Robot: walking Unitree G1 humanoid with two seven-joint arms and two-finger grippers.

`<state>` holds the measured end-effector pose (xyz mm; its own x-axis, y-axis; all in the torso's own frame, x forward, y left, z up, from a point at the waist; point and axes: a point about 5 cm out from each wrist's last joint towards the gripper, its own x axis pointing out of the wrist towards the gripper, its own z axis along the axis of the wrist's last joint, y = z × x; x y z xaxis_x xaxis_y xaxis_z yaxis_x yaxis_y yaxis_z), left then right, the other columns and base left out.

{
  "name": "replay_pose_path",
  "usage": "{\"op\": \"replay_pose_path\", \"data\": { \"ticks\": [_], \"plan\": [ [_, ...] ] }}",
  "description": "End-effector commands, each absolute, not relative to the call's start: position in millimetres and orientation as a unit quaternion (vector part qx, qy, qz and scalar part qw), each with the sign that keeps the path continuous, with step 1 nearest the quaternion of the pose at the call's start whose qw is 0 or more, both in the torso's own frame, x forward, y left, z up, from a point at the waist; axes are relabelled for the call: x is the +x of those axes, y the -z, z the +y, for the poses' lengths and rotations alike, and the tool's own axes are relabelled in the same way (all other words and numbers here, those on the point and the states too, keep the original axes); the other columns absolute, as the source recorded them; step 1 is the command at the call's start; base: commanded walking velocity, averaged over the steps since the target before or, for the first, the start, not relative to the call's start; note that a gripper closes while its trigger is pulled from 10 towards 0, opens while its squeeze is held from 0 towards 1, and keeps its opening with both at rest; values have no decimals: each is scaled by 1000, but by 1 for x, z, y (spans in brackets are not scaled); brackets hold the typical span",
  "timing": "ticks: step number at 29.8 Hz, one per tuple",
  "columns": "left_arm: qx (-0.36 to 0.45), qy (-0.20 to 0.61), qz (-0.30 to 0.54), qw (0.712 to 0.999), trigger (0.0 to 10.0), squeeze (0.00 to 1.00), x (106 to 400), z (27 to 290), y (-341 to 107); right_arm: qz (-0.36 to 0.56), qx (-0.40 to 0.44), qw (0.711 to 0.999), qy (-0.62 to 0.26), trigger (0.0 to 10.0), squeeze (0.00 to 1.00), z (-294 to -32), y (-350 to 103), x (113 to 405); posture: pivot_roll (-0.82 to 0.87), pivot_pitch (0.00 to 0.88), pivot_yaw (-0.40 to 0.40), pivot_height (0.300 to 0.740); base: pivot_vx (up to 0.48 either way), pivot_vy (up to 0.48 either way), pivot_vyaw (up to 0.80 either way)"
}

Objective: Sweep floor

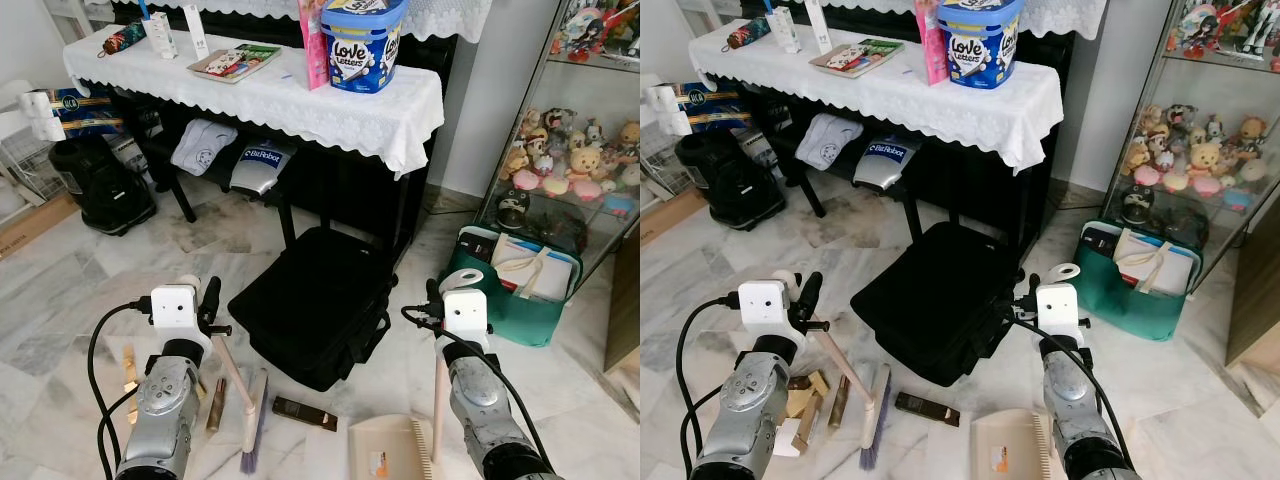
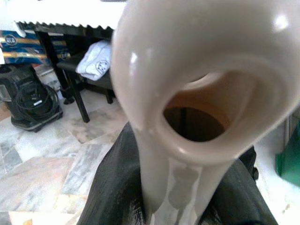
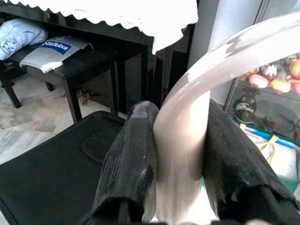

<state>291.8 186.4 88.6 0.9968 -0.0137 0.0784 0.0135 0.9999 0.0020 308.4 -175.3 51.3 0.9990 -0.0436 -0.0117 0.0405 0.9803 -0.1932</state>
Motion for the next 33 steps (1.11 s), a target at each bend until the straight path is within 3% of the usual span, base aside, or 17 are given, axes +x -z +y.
{"op": "replay_pose_path", "data": {
  "ticks": [1, 19, 33],
  "plan": [
    [14, 9, -33, 999, 10000, 0, 293, 191, -89, 7, -95, 995, 15, 10000, 0, -170, -49, 307, 23, 102, 116, 740, 0, 0, 0],
    [-29, 146, 22, 989, 10000, 0, 288, 173, -80, 1, -95, 995, 16, 10000, 0, -166, -51, 308, 24, 86, 125, 740, 0, 0, 0],
    [-10, 203, 23, 979, 10000, 0, 290, 171, -90, 0, -95, 995, 13, 10000, 0, -163, -53, 313, 27, 44, 122, 740, 0, 0, 0]
  ]
}}
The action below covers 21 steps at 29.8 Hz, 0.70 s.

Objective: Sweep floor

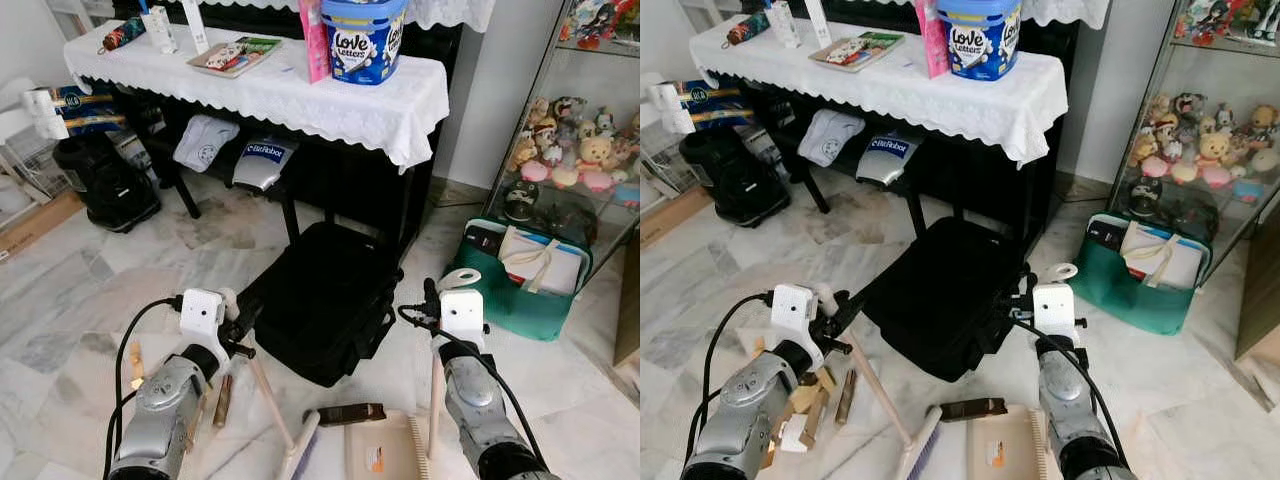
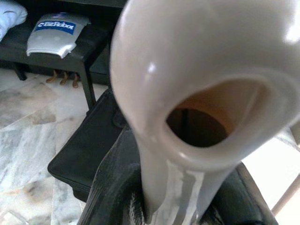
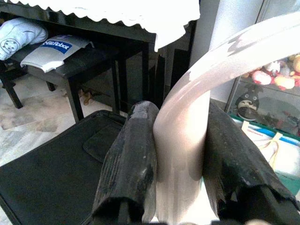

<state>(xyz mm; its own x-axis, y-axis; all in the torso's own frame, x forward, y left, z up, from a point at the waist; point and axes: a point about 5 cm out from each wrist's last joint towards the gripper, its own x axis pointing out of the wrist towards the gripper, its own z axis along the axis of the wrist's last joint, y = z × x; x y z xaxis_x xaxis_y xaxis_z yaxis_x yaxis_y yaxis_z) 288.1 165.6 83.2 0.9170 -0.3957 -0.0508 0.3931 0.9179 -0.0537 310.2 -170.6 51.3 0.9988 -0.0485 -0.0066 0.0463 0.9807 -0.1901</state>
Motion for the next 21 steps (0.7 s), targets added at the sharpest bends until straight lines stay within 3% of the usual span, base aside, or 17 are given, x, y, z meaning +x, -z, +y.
{"op": "replay_pose_path", "data": {
  "ticks": [1, 10, 21],
  "plan": [
    [11, 191, 18, 981, 10000, 0, 292, 176, -92, -1, -95, 995, 13, 10000, 0, -163, -54, 313, 27, 41, 122, 740, 0, 0, 0],
    [56, 83, -44, 994, 10000, 0, 303, 205, -116, -1, -105, 994, 27, 10000, 0, -170, -57, 316, 24, 46, 123, 740, 0, 0, 0],
    [44, 73, -71, 994, 10000, 0, 306, 193, -120, 2, -145, 986, 78, 10000, 0, -186, -57, 315, 13, 56, 120, 740, 0, 0, 0]
  ]
}}
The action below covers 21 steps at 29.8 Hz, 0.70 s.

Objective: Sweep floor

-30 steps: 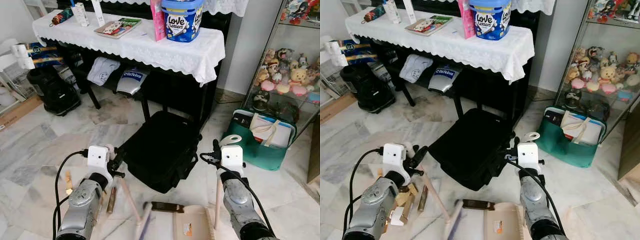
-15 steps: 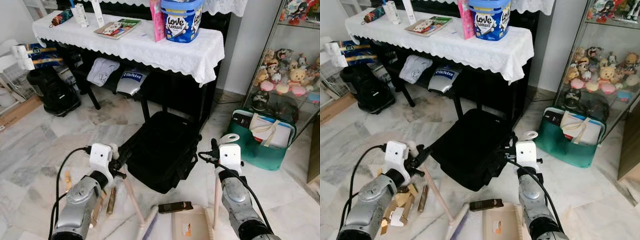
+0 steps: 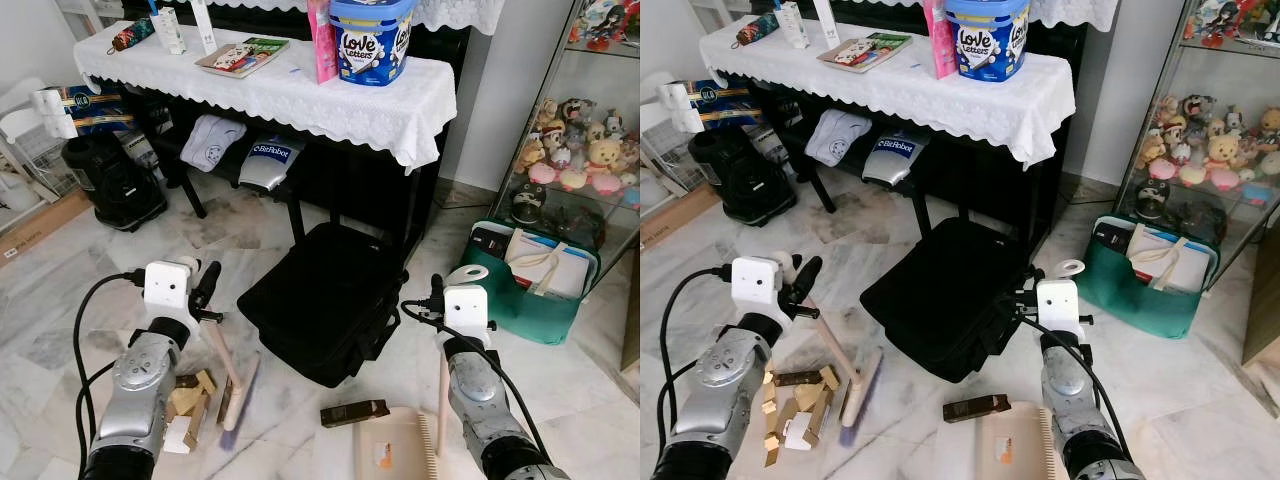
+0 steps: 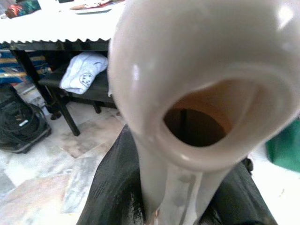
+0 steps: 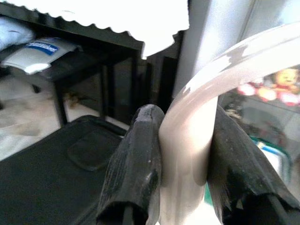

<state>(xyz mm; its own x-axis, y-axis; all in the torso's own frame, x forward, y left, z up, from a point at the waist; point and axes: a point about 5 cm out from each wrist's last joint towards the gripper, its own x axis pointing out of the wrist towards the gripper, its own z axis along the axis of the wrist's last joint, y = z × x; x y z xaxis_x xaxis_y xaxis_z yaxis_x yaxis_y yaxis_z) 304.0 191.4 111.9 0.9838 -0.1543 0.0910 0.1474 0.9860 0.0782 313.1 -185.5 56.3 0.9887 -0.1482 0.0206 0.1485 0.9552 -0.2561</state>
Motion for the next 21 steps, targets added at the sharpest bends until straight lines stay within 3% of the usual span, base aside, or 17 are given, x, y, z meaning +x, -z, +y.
{"op": "replay_pose_path", "data": {
  "ticks": [1, 17, 21],
  "plan": [
    [42, 74, -72, 994, 10000, 0, 306, 191, -120, 3, -147, 985, 85, 10000, 0, -188, -57, 315, 14, 56, 119, 740, 0, 0, 0],
    [10, 144, -47, 988, 10000, 0, 302, 162, -109, -12, -200, 962, 186, 10000, 0, -212, -65, 313, 13, 57, 118, 740, 0, 0, 0],
    [6, 151, -29, 988, 10000, 0, 301, 161, -103, -18, -197, 964, 179, 10000, 0, -208, -65, 314, 16, 59, 121, 740, 0, 0, 0]
  ]
}}
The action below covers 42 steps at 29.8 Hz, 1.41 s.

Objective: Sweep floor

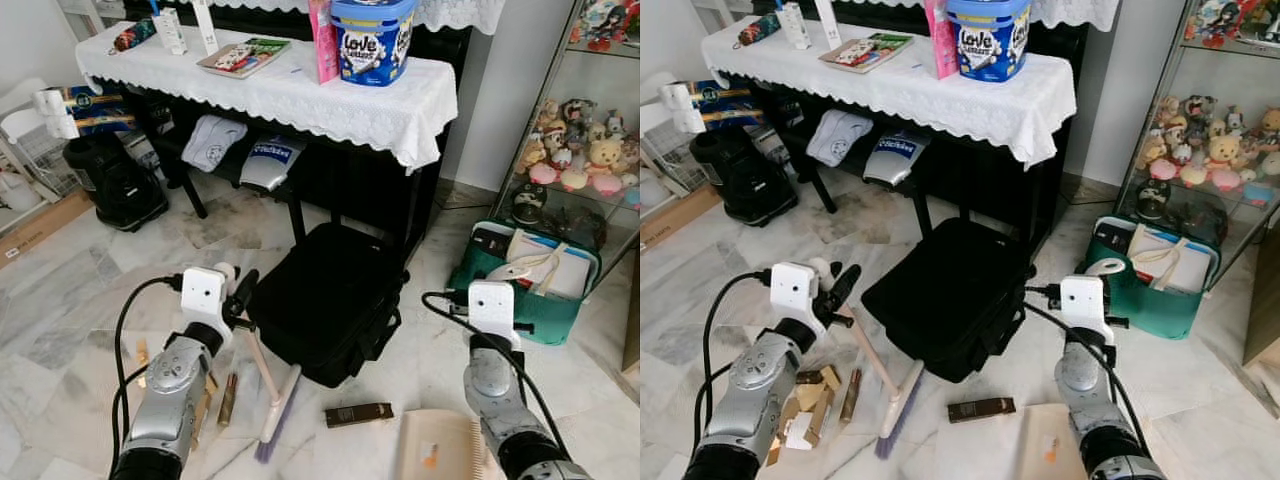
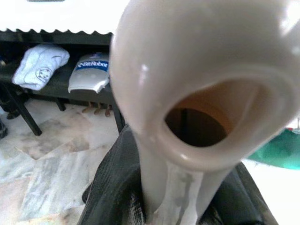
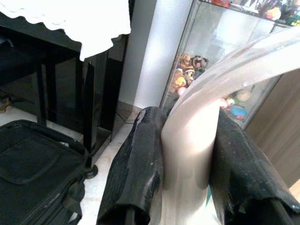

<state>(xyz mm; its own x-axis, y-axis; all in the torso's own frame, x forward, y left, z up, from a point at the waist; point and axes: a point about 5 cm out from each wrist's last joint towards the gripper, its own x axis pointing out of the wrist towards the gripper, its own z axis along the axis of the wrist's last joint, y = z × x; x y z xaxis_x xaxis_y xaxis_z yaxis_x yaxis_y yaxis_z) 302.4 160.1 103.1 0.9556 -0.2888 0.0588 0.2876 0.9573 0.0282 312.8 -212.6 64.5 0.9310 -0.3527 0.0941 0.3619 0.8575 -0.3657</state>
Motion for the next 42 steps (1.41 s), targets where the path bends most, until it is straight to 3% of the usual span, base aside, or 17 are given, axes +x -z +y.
{"op": "replay_pose_path", "data": {
  "ticks": [1, 8, 22, 32, 42],
  "plan": [
    [6, 151, -28, 988, 10000, 0, 301, 161, -102, -19, -195, 964, 178, 10000, 0, -207, -66, 314, 19, 60, 121, 740, 0, 0, 0],
    [2, 155, -13, 988, 10000, 0, 297, 163, -98, -44, -182, 971, 149, 10000, 0, -188, -69, 317, 32, 68, 129, 740, 0, 0, 0],
    [4, 145, -4, 989, 10000, 0, 280, 175, -98, -128, -224, 956, 139, 10000, 0, -178, -92, 324, 82, 123, 160, 740, 0, 0, 0],
    [-5, 128, 10, 992, 10000, 0, 274, 178, -103, -82, -189, 977, 62, 10000, 0, -160, -67, 314, 120, 173, 183, 740, 0, 0, 0],
    [-42, 118, 19, 992, 10000, 0, 275, 177, -106, -66, -189, 979, 36, 10000, 0, -152, -57, 308, 121, 187, 178, 740, 0, 0, 0]
  ]
}}
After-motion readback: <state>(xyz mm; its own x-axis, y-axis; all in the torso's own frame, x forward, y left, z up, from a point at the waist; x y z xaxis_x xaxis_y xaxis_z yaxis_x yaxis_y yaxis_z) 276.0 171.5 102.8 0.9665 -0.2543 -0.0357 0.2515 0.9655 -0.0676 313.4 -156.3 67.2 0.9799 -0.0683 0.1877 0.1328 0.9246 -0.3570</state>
